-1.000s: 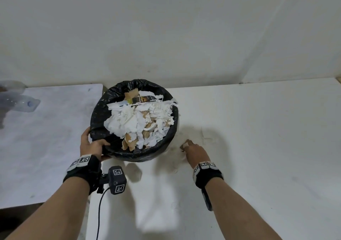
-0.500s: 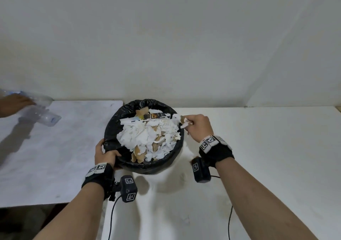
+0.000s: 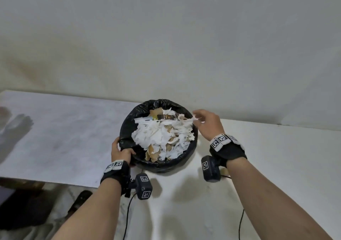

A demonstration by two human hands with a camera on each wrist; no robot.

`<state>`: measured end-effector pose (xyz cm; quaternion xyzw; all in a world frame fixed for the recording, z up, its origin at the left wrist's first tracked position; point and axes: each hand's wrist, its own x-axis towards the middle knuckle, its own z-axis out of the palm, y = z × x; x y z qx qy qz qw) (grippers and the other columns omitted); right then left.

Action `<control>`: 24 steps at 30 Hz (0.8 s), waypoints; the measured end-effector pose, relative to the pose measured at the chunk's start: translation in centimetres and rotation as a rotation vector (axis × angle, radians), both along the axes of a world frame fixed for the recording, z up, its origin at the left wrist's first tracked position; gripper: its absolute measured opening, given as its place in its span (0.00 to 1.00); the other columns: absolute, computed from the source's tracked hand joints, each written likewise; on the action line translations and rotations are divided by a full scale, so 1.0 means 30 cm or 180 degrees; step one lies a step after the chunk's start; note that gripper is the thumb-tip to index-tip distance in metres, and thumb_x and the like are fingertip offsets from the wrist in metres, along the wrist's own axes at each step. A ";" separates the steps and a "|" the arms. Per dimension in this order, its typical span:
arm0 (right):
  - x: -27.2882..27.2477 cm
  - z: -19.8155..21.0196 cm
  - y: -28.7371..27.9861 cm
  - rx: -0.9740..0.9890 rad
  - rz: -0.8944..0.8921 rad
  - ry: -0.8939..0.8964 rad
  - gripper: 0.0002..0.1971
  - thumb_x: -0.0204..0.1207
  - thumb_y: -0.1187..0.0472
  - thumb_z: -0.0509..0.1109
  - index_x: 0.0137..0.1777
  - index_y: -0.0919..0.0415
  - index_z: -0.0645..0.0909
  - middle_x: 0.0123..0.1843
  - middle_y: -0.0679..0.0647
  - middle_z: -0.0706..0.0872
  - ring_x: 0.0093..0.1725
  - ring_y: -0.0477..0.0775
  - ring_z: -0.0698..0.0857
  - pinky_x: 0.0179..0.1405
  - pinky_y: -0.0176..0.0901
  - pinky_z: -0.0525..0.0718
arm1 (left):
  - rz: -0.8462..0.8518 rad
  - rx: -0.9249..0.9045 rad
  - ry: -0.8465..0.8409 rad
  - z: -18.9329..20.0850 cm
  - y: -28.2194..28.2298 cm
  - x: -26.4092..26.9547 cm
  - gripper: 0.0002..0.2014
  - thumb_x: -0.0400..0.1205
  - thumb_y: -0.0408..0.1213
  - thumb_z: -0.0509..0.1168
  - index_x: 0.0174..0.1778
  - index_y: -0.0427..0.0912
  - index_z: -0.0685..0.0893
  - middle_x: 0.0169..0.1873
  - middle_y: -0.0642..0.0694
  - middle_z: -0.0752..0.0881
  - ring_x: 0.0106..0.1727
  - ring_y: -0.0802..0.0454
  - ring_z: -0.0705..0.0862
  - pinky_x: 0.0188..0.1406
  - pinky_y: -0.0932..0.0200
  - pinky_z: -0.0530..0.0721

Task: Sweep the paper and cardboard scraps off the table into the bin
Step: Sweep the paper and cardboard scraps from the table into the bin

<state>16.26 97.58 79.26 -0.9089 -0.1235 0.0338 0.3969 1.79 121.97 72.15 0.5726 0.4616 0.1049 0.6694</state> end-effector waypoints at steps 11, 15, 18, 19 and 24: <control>-0.337 -0.447 0.006 -0.1730 0.0656 0.0818 0.14 0.77 0.61 0.65 0.60 0.54 0.85 0.62 0.57 0.86 0.62 0.60 0.83 0.60 0.46 0.81 | 0.0236 0.0041 0.0068 -0.089 0.070 -0.013 0.43 0.69 0.18 0.62 0.75 0.62 0.72 0.61 0.42 0.82 0.47 0.35 0.85 0.46 0.30 0.89; -0.425 -0.615 0.040 -0.2041 0.1187 0.1150 0.27 0.77 0.61 0.67 0.76 0.53 0.70 0.73 0.57 0.69 0.73 0.60 0.71 0.69 0.52 0.77 | 0.0275 0.0051 0.0087 -0.119 0.098 -0.029 0.43 0.68 0.18 0.63 0.74 0.63 0.72 0.61 0.42 0.82 0.48 0.35 0.85 0.47 0.29 0.89; -0.457 -0.667 0.053 -0.2280 0.1400 0.0856 0.23 0.78 0.62 0.65 0.74 0.57 0.71 0.70 0.59 0.68 0.71 0.62 0.68 0.63 0.54 0.79 | 0.0277 0.0018 0.0072 -0.130 0.107 -0.042 0.43 0.67 0.19 0.62 0.72 0.65 0.73 0.62 0.42 0.82 0.50 0.32 0.87 0.43 0.29 0.89; -0.459 -0.675 0.055 -0.2342 0.1427 0.0703 0.19 0.79 0.65 0.64 0.70 0.61 0.75 0.69 0.60 0.69 0.69 0.63 0.70 0.61 0.53 0.80 | 0.0280 0.0007 0.0069 -0.133 0.106 -0.046 0.43 0.67 0.18 0.62 0.72 0.65 0.73 0.62 0.42 0.83 0.51 0.32 0.87 0.43 0.29 0.90; -0.449 -0.699 0.033 -0.2258 0.1320 0.0561 0.16 0.75 0.74 0.60 0.59 0.70 0.83 0.61 0.66 0.82 0.63 0.64 0.82 0.60 0.48 0.79 | 0.0288 -0.0076 0.0033 -0.139 0.091 -0.063 0.42 0.70 0.16 0.61 0.74 0.62 0.73 0.58 0.42 0.82 0.45 0.36 0.86 0.42 0.36 0.90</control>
